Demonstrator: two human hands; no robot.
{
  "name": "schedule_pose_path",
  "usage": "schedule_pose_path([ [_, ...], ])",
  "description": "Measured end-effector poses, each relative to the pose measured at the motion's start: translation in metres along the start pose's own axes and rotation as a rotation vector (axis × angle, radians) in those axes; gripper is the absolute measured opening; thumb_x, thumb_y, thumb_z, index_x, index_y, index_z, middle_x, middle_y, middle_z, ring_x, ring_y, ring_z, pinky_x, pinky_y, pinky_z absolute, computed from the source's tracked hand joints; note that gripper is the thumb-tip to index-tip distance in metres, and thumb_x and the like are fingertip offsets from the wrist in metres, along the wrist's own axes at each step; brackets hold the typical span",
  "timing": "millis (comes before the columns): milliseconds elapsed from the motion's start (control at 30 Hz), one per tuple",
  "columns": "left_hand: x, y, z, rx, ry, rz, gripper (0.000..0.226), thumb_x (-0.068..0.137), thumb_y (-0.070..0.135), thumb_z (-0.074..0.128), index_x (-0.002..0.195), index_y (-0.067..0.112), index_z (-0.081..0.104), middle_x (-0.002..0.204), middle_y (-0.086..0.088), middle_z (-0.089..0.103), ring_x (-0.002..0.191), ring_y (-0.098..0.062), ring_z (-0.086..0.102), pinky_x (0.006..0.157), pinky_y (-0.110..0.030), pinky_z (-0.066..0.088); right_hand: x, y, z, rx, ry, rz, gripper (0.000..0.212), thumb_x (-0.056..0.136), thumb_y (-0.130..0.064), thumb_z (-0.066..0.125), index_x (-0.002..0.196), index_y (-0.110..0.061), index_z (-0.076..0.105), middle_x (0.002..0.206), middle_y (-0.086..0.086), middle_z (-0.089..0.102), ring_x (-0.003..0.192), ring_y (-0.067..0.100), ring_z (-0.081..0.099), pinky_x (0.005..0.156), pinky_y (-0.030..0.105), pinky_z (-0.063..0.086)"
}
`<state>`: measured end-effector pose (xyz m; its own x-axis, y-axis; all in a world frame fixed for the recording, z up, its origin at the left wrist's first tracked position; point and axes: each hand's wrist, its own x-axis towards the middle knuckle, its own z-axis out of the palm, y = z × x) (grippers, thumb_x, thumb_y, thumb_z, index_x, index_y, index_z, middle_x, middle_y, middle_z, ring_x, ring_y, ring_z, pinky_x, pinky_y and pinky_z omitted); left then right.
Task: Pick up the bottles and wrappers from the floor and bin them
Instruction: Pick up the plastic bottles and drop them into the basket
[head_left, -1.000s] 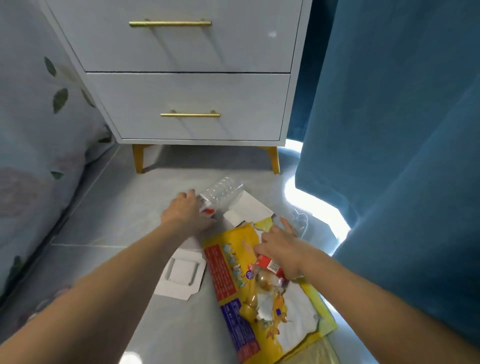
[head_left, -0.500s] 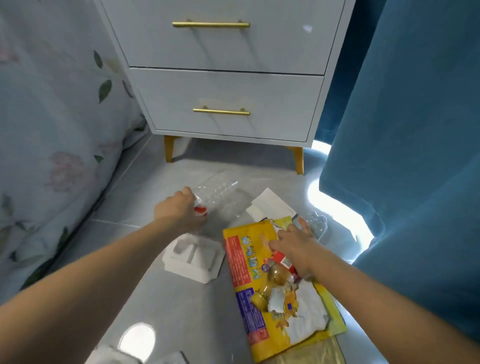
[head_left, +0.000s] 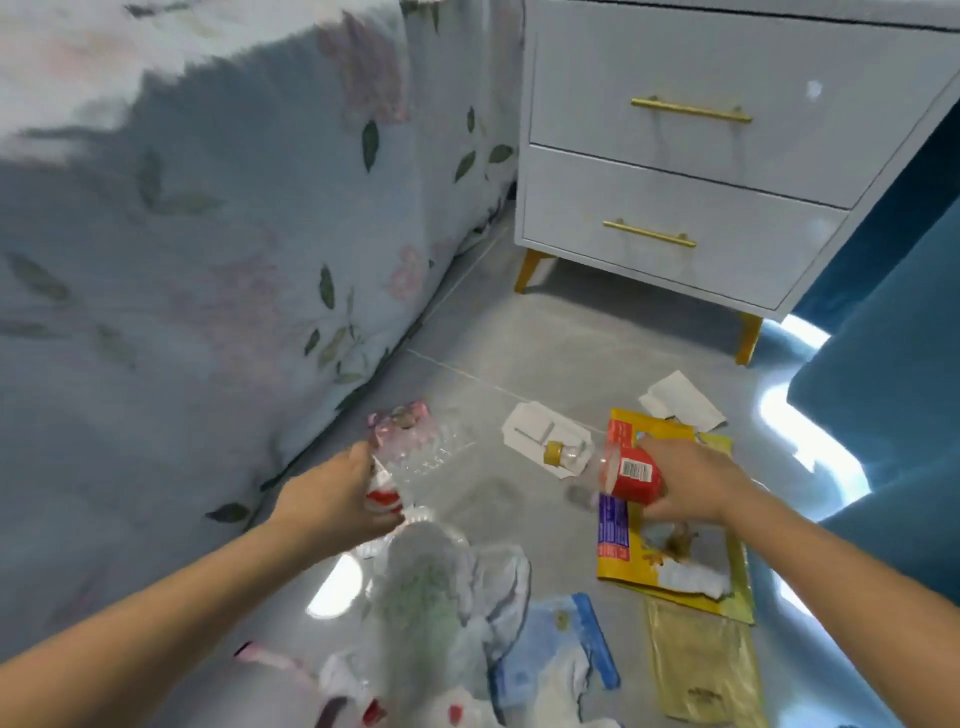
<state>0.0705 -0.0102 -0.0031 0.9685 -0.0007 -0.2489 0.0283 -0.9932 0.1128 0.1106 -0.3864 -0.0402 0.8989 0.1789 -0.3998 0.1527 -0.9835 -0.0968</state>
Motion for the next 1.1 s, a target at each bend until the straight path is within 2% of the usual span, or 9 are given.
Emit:
schedule_pose_path([
  [100,-0.044,-0.035,-0.016,0.02,0.01,-0.031,0.056,0.072,0.059,0.061,0.105,0.019,0.041,0.113,0.002,0.059,0.105,-0.024,0.059,0.074,-0.032,0.046,-0.023,-0.063,-0.024,0.16,0.076,-0.106,0.065,0.055,-0.069,0.068,0.108,-0.039,0.046,0.099,-0.013,0.062,0.093,0.014,0.063,0.076,0.032,0.053],
  [167,-0.076,-0.058,-0.027,0.021,0.019,-0.049,0.053,0.072,0.058,0.062,0.098,0.019,0.038,0.11,0.0,0.059,0.102,-0.025,0.059,0.075,-0.033,0.046,-0.041,-0.11,-0.036,0.251,0.112,-0.179,0.074,0.057,-0.074,0.068,0.117,-0.037,0.046,0.101,-0.014,0.06,0.092,0.012,0.062,0.082,0.031,0.053],
  [300,-0.156,-0.108,-0.057,0.045,0.062,-0.08,0.048,0.07,0.056,0.061,0.092,0.02,0.036,0.107,0.0,0.061,0.099,-0.027,0.06,0.072,-0.031,0.043,-0.077,-0.205,-0.056,0.411,0.138,-0.335,0.065,0.062,-0.067,0.069,0.114,-0.035,0.048,0.098,-0.009,0.062,0.081,0.004,0.06,0.074,0.022,0.049],
  [433,-0.261,-0.163,-0.097,0.07,0.096,-0.152,0.05,0.069,0.057,0.063,0.089,0.021,0.036,0.1,0.002,0.061,0.092,-0.027,0.059,0.068,-0.031,0.042,-0.125,-0.305,-0.071,0.554,0.079,-0.496,0.056,0.061,-0.063,0.072,0.106,-0.033,0.055,0.091,-0.005,0.068,0.076,0.011,0.065,0.066,0.032,0.057],
  [500,-0.32,-0.189,-0.116,0.071,0.107,-0.228,0.051,0.069,0.059,0.063,0.089,0.021,0.036,0.094,0.002,0.06,0.087,-0.027,0.058,0.065,-0.032,0.039,-0.157,-0.357,-0.079,0.623,0.012,-0.584,0.047,0.062,-0.058,0.077,0.099,-0.036,0.057,0.084,-0.007,0.069,0.072,0.008,0.065,0.055,0.027,0.055],
  [667,-0.475,-0.257,-0.142,-0.109,0.142,-0.537,0.057,0.068,0.064,0.066,0.098,0.02,0.044,0.084,0.006,0.056,0.081,-0.022,0.057,0.063,-0.035,0.043,-0.25,-0.496,-0.091,0.761,-0.165,-0.817,0.046,0.06,-0.061,0.076,0.094,-0.037,0.058,0.086,-0.012,0.069,0.077,-0.001,0.064,0.064,0.017,0.044],
  [800,-0.592,-0.298,-0.128,-0.481,0.391,-0.852,0.063,0.07,0.066,0.067,0.114,0.025,0.046,0.099,0.01,0.059,0.087,-0.013,0.059,0.066,-0.029,0.046,-0.322,-0.606,-0.069,0.914,-0.4,-0.936,0.038,0.069,-0.048,0.074,0.099,-0.032,0.058,0.091,0.0,0.067,0.072,0.014,0.062,0.06,0.03,0.054],
  [900,-0.668,-0.322,-0.096,-0.755,0.717,-1.058,0.063,0.061,0.068,0.071,0.106,0.026,0.058,0.099,0.009,0.068,0.089,-0.015,0.067,0.082,-0.041,0.056,-0.371,-0.679,-0.044,0.959,-0.567,-0.97,0.039,0.074,-0.046,0.073,0.106,-0.032,0.054,0.1,0.003,0.066,0.071,0.017,0.061,0.071,0.039,0.06],
  [1100,-0.757,-0.355,-0.039,-1.112,1.203,-1.276,0.093,0.041,0.073,0.078,0.111,0.015,0.06,0.098,-0.009,0.072,0.087,-0.027,0.071,0.084,-0.053,0.056,-0.449,-0.782,0.017,1.022,-0.739,-0.929,0.045,0.069,-0.052,0.075,0.103,-0.031,0.056,0.1,0.0,0.068,0.079,0.015,0.061,0.084,0.045,0.057],
])
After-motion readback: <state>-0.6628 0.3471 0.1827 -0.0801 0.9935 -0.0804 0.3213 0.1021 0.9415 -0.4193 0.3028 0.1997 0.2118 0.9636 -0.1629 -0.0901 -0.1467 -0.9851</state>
